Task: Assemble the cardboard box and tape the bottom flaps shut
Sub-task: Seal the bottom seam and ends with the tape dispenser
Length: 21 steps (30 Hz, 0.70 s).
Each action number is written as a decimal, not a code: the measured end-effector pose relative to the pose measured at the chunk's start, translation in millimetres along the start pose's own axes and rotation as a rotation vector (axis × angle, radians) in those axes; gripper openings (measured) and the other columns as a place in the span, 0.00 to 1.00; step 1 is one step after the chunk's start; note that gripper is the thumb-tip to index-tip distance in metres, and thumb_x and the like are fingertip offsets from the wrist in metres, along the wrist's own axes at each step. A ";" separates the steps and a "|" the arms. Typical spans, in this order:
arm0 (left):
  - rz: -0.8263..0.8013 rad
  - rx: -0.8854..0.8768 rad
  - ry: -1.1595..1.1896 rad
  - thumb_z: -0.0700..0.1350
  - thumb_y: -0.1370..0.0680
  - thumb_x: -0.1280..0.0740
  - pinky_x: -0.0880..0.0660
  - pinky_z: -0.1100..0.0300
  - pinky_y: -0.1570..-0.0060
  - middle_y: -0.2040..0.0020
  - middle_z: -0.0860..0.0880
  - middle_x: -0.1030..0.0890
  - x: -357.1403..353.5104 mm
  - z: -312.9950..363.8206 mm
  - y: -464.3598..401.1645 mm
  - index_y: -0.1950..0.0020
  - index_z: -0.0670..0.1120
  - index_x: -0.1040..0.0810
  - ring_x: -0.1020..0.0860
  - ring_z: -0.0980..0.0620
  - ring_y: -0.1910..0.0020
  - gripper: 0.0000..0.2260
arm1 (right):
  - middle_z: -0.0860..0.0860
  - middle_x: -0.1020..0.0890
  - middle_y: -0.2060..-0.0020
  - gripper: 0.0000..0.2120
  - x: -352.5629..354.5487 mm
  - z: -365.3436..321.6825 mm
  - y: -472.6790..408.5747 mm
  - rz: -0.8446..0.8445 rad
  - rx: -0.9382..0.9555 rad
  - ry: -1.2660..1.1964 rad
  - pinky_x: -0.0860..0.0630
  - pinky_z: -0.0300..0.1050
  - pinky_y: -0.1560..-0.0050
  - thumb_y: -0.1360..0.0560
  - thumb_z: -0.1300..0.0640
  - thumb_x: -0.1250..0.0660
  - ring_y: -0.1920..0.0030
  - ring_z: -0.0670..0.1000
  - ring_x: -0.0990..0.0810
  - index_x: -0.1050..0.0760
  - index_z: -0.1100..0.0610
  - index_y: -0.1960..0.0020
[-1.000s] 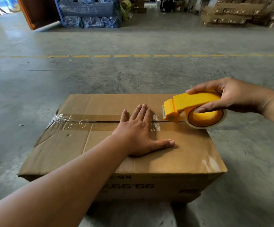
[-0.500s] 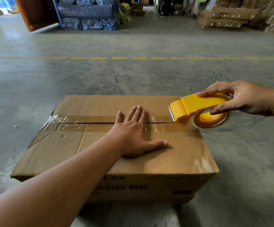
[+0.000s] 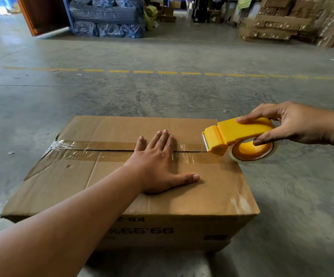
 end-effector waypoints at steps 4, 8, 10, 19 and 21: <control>-0.008 0.007 0.006 0.85 0.37 0.57 0.62 0.41 0.23 0.20 0.51 0.68 0.8 -3.0 -0.1 0.19 0.49 0.66 0.69 0.54 0.22 0.58 | 0.35 0.19 0.48 0.26 -0.8 8.2 4.7 0.024 -0.038 -0.109 0.31 0.22 0.51 0.39 0.54 0.20 0.44 0.36 0.23 0.19 0.40 0.44; -0.006 0.008 0.007 0.85 0.36 0.56 0.63 0.41 0.23 0.19 0.51 0.67 0.9 -2.0 1.4 0.19 0.49 0.66 0.68 0.54 0.22 0.58 | 0.39 0.18 0.47 0.26 -2.1 19.5 13.2 0.043 -0.048 -0.158 0.30 0.24 0.50 0.41 0.47 0.18 0.45 0.39 0.21 0.19 0.38 0.45; -0.008 0.009 0.004 0.85 0.36 0.56 0.63 0.41 0.23 0.19 0.51 0.67 1.4 -1.2 1.4 0.19 0.49 0.66 0.68 0.53 0.22 0.58 | 0.42 0.18 0.46 0.30 -0.6 24.4 16.0 0.046 -0.054 -0.154 0.29 0.27 0.47 0.46 0.45 0.19 0.43 0.43 0.21 0.19 0.38 0.44; -0.013 0.011 -0.010 0.85 0.37 0.57 0.62 0.40 0.23 0.19 0.50 0.67 3.3 4.4 -1.7 0.19 0.48 0.66 0.68 0.53 0.22 0.58 | 0.46 0.21 0.47 0.32 3.9 28.8 21.7 0.040 -0.053 -0.034 0.31 0.39 0.41 0.47 0.34 0.24 0.44 0.46 0.23 0.21 0.34 0.43; -0.015 0.009 -0.017 0.85 0.37 0.58 0.62 0.40 0.23 0.19 0.50 0.67 3.4 3.1 -0.3 0.19 0.48 0.66 0.68 0.53 0.22 0.58 | 0.46 0.21 0.47 0.33 1.2 31.3 19.7 0.033 -0.048 -0.025 0.31 0.41 0.39 0.48 0.32 0.24 0.44 0.47 0.23 0.22 0.33 0.43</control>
Point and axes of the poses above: each hand's wrist, its own y-axis away from the middle knuckle, its own x-axis out of the back of the hand, z = x × y, the point moved 4 cm from there along -y, towards the middle knuckle
